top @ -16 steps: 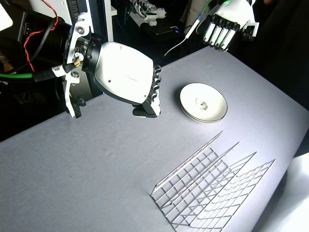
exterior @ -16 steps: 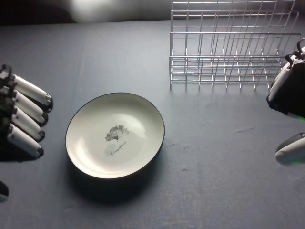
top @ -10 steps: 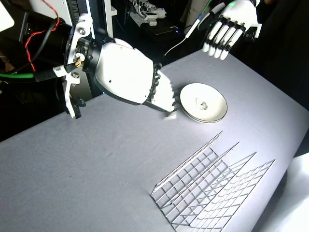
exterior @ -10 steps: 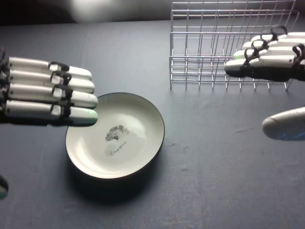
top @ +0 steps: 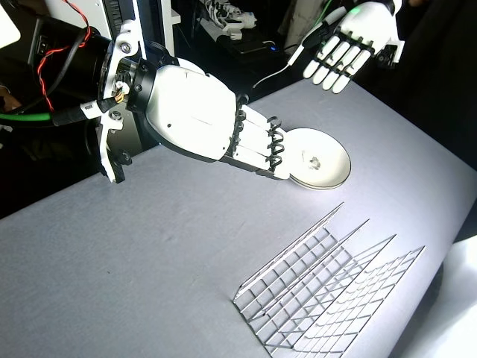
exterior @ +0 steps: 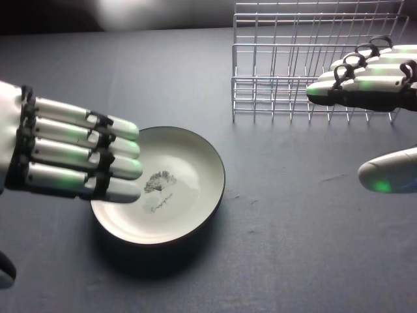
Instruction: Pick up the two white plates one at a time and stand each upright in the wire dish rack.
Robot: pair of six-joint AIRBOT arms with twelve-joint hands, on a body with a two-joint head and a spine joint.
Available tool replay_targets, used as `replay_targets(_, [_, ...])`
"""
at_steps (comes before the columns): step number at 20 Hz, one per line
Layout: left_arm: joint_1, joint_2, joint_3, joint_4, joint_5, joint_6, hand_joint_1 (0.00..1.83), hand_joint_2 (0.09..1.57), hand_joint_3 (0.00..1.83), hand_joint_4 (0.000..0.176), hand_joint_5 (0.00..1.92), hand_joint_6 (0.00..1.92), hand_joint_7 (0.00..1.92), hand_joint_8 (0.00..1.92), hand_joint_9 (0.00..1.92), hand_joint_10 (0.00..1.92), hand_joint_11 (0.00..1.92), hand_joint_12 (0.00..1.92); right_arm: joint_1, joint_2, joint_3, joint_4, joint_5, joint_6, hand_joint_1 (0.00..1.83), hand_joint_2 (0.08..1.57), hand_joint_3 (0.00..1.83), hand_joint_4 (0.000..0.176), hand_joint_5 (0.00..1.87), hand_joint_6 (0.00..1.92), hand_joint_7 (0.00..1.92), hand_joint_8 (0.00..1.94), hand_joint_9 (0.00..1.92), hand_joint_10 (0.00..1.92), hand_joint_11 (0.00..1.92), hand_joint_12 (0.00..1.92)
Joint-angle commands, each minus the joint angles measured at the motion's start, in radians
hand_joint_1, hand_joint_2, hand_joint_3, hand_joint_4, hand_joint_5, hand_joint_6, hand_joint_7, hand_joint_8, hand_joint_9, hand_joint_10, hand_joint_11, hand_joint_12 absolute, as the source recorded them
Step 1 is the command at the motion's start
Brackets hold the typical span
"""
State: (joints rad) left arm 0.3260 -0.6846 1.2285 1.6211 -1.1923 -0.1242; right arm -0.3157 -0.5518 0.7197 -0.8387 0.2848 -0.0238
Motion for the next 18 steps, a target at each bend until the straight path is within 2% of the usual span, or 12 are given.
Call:
replay_targets(1, [-0.013,-0.003,-0.003,-0.068,-0.023,0.007,0.0,1.16,0.02,0.0,0.0,0.0,0.0,0.0,0.0,0.0,0.0,0.0,0.012,0.006,0.0,0.026,0.08,0.004,0.0,1.19,0.0,0.0,0.07,0.01,0.05,0.01,0.0,0.0,0.0,0.0])
replay_targets(8, [0.069,-0.098,0.014,-0.054,0.072,0.06,0.0,1.15,0.01,0.0,0.0,0.0,0.0,0.0,0.0,0.0,0.0,0.0,0.014,0.004,0.0,0.026,0.093,0.004,0.0,1.19,0.0,0.0,0.07,0.01,0.05,0.01,0.0,0.0,0.0,0.0])
replay_targets(14, [0.18,-0.192,0.099,-0.049,0.129,0.11,0.0,1.14,0.0,0.0,0.0,0.0,0.0,0.0,0.0,0.0,0.0,0.0,0.012,0.003,-0.001,0.026,0.103,0.005,0.01,1.19,0.0,0.0,0.04,0.0,0.02,0.0,0.0,0.0,0.0,0.0])
replay_targets(16, [0.196,-0.207,0.118,-0.044,0.14,0.123,0.0,1.13,0.0,0.0,0.0,0.0,0.0,0.0,0.0,0.0,0.0,0.0,0.009,0.004,0.0,0.026,0.111,0.005,0.21,1.16,0.0,0.0,0.04,0.0,0.01,0.0,0.0,0.0,0.0,0.0])
replay_targets(18, [0.201,-0.226,0.143,-0.044,0.148,0.125,0.0,1.13,0.0,0.0,0.0,0.0,0.0,0.0,0.0,0.0,0.0,0.0,-0.01,0.006,-0.001,0.026,0.146,0.004,0.23,1.15,0.0,0.0,0.04,0.0,0.02,0.01,0.0,0.0,0.0,0.0])
